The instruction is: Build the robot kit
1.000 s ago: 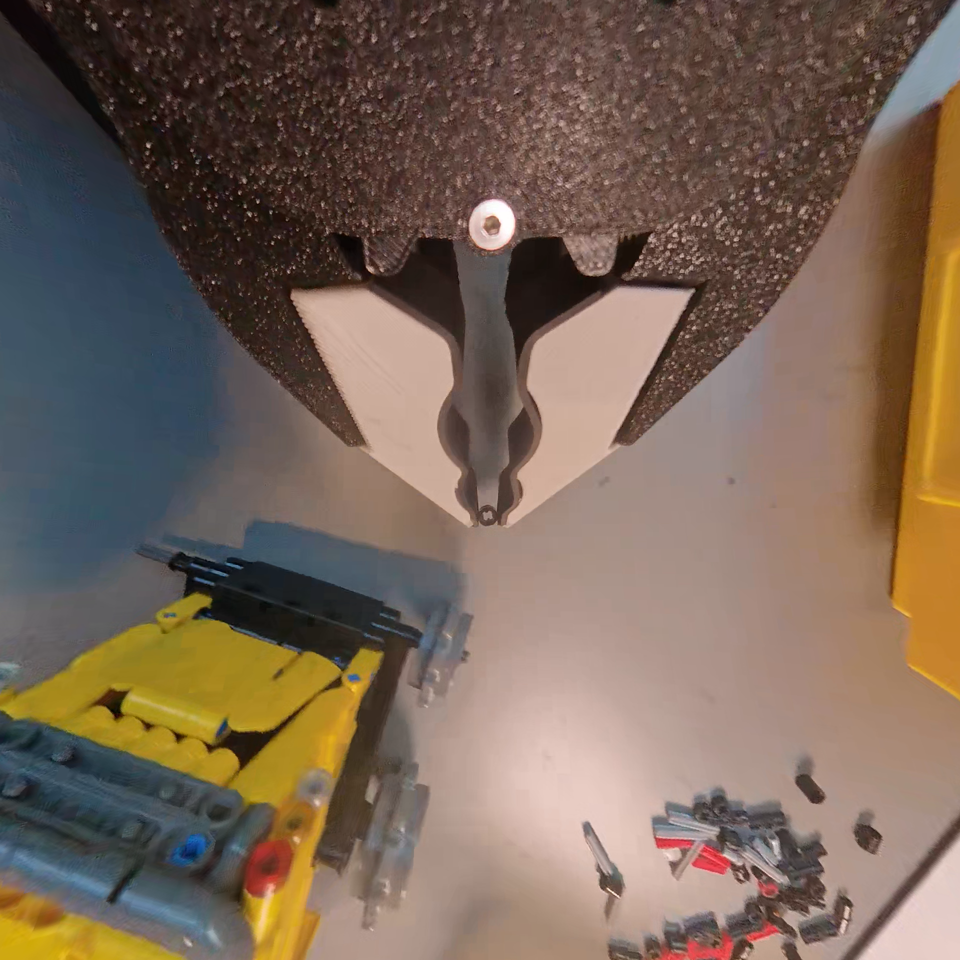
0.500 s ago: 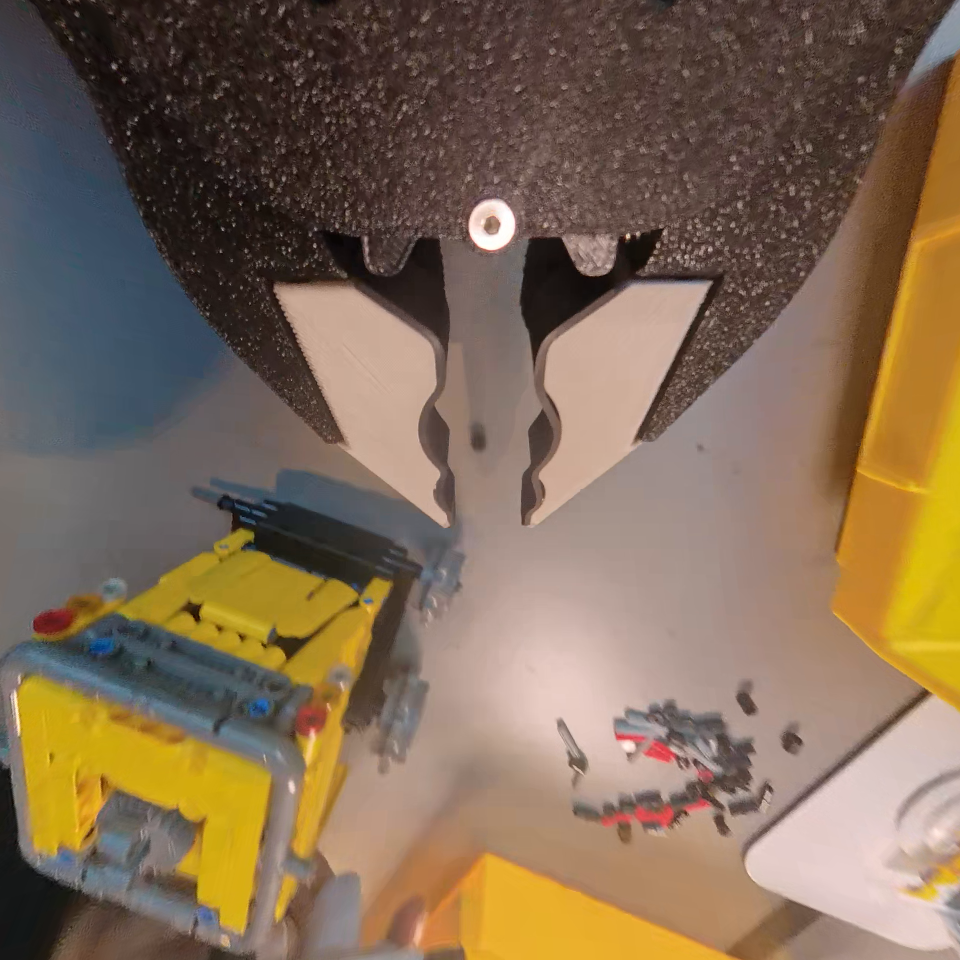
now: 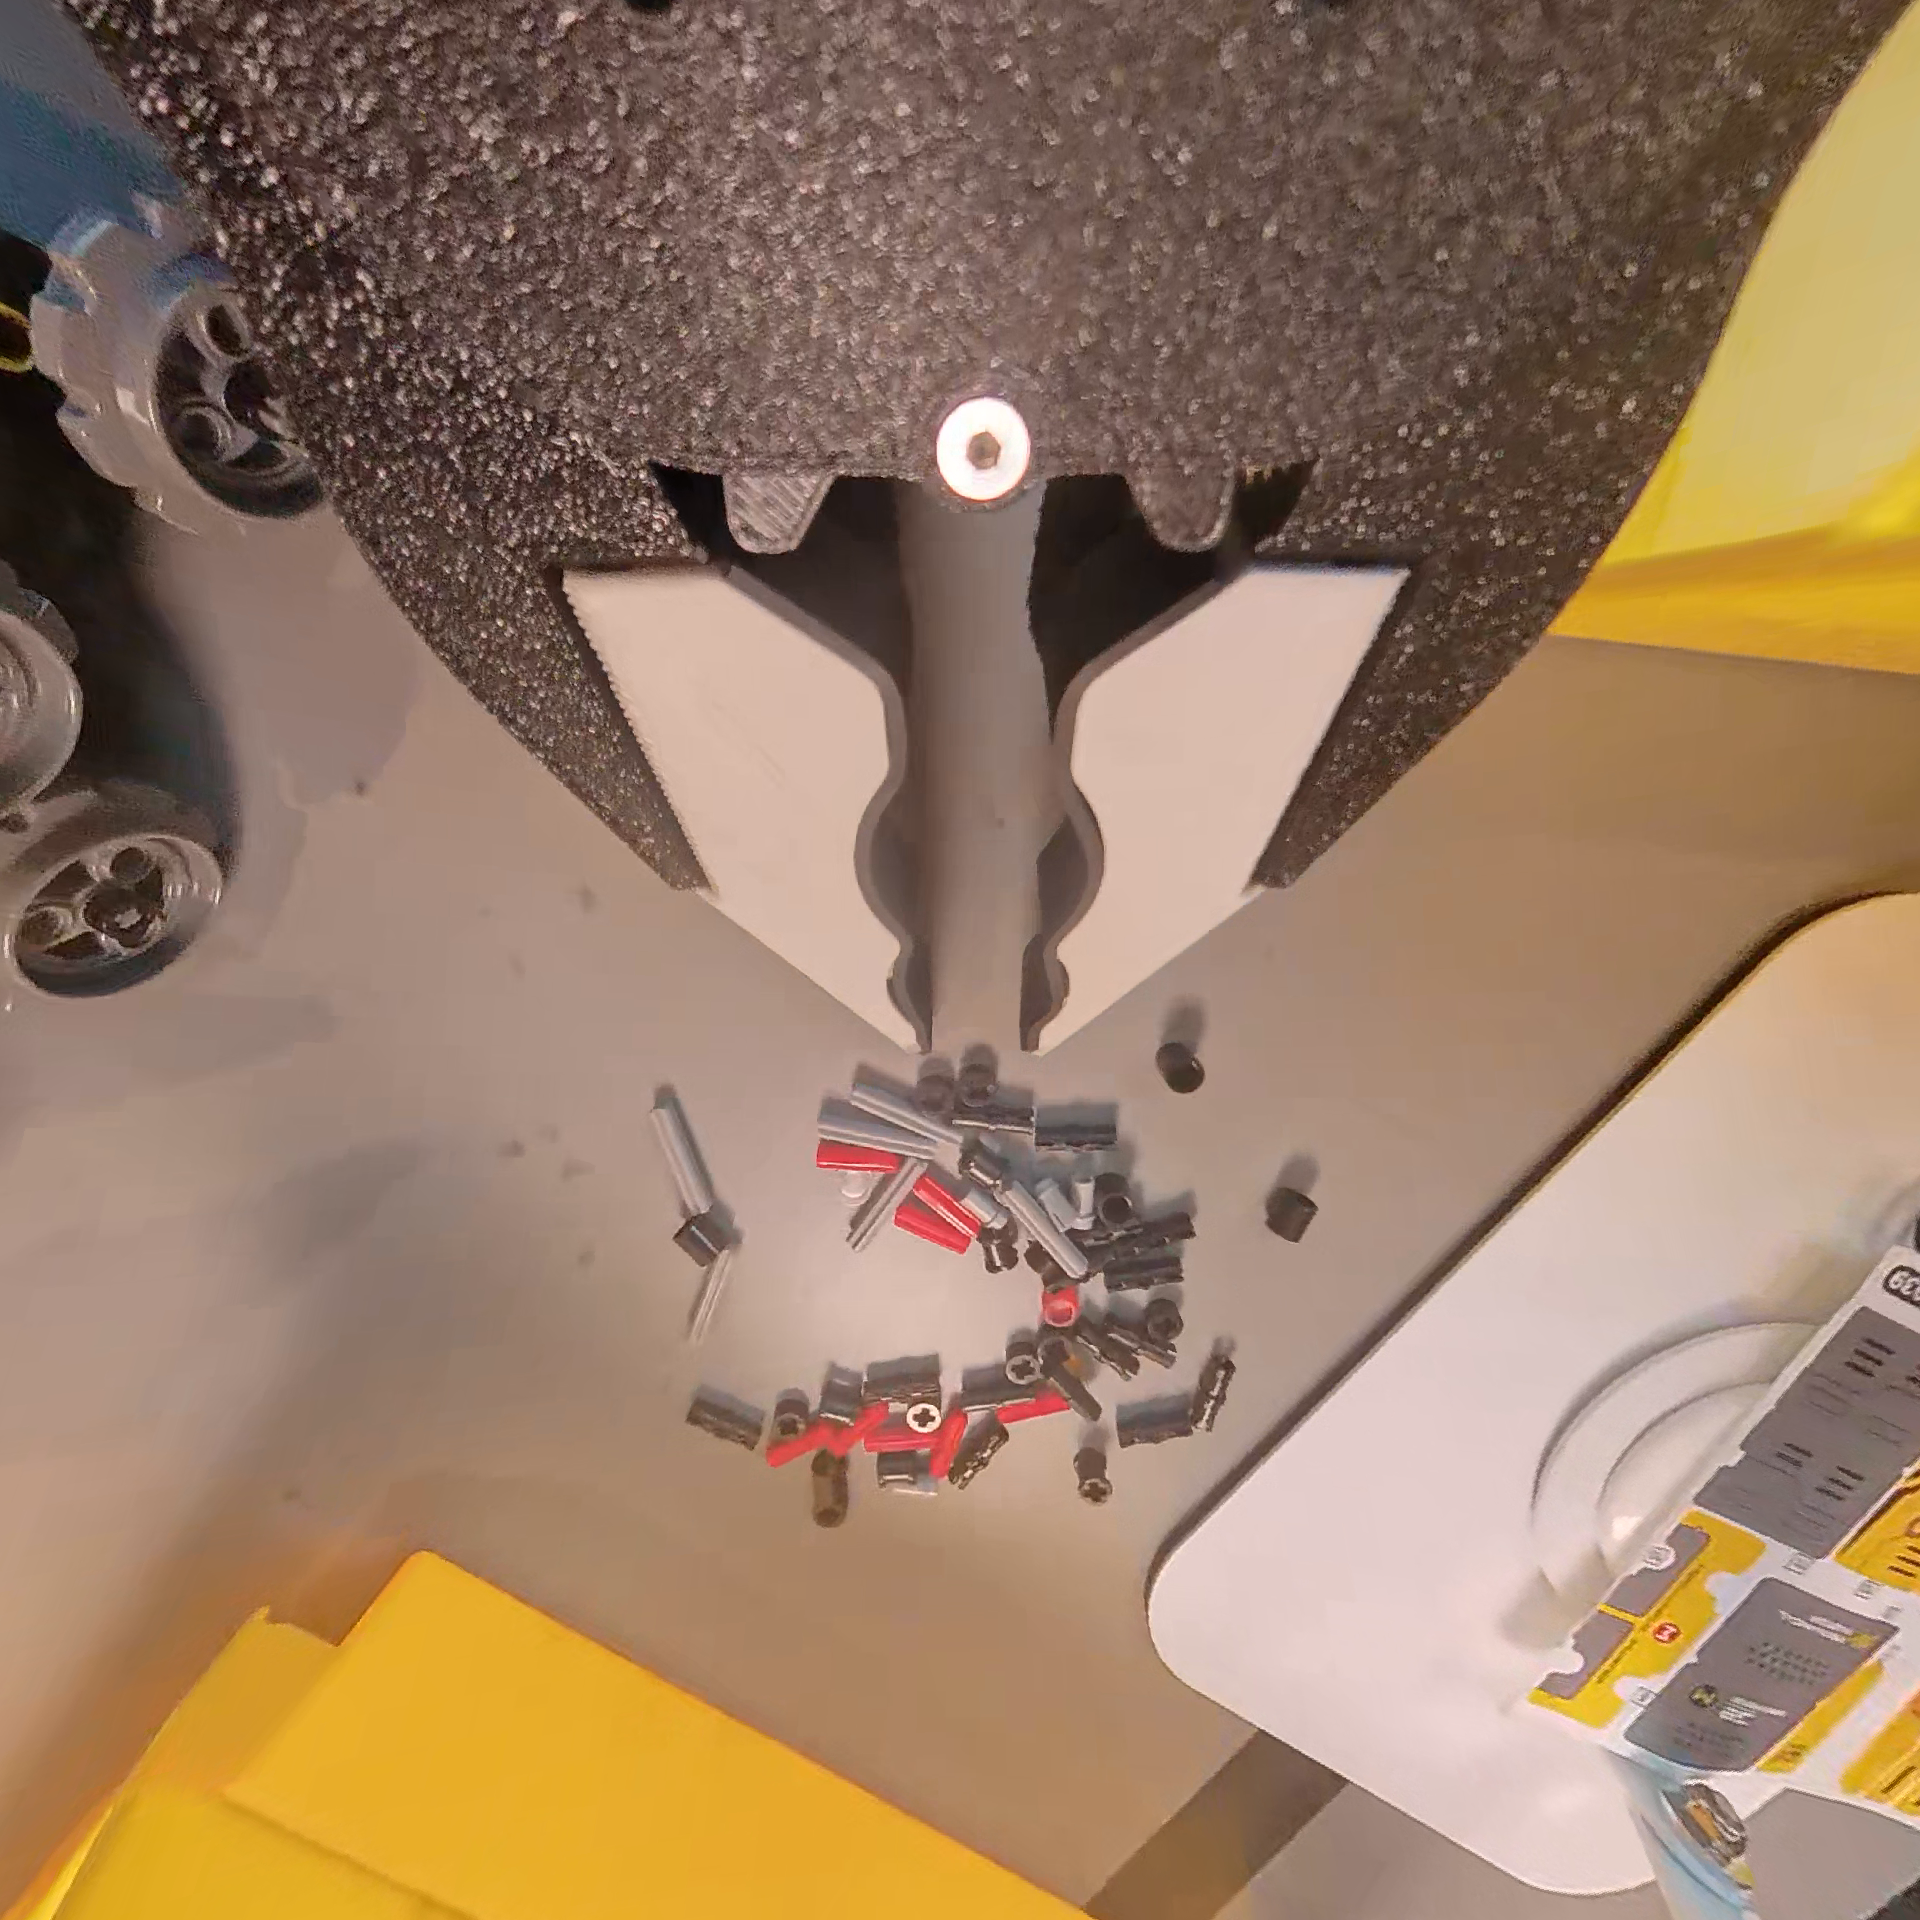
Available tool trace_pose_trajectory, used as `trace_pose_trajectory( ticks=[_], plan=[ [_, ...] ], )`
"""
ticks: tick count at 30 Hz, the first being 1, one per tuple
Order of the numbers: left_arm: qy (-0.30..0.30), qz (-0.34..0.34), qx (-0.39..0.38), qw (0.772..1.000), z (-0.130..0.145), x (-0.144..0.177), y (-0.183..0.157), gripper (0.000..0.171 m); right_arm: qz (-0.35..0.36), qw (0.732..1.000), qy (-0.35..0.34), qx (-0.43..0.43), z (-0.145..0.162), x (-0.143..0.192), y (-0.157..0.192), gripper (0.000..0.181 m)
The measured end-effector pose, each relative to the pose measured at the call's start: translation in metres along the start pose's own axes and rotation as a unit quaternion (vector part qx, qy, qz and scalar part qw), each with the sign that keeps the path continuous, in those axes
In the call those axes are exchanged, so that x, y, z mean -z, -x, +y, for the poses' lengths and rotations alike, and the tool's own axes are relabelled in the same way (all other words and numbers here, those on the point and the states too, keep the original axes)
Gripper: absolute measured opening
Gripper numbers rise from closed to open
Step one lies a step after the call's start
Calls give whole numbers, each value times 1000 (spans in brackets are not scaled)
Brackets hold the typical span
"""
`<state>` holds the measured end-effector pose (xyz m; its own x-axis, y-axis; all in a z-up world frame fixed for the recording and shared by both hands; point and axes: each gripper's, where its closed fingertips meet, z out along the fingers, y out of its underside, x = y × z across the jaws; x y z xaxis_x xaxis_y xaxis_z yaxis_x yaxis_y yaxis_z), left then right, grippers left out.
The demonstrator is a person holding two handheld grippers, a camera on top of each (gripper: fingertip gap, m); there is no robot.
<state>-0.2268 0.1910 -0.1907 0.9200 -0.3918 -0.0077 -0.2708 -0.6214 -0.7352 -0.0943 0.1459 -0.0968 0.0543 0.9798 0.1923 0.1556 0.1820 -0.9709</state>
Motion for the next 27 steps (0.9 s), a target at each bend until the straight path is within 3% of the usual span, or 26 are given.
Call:
trace_pose_trajectory(
  ticks=[19,22,27],
  plan=[
    [-2,7,-34,999,-6,-7,-2,5,1,1000,6,-11,3,1,-2,26],
    [-8,7,-40,999,-4,6,-7,4,2,1000,6,-13,4,1,-3,26],
    [-32,22,-43,998,1,55,-27,5,4,1000,3,-21,3,1,-5,26]
  ],
)
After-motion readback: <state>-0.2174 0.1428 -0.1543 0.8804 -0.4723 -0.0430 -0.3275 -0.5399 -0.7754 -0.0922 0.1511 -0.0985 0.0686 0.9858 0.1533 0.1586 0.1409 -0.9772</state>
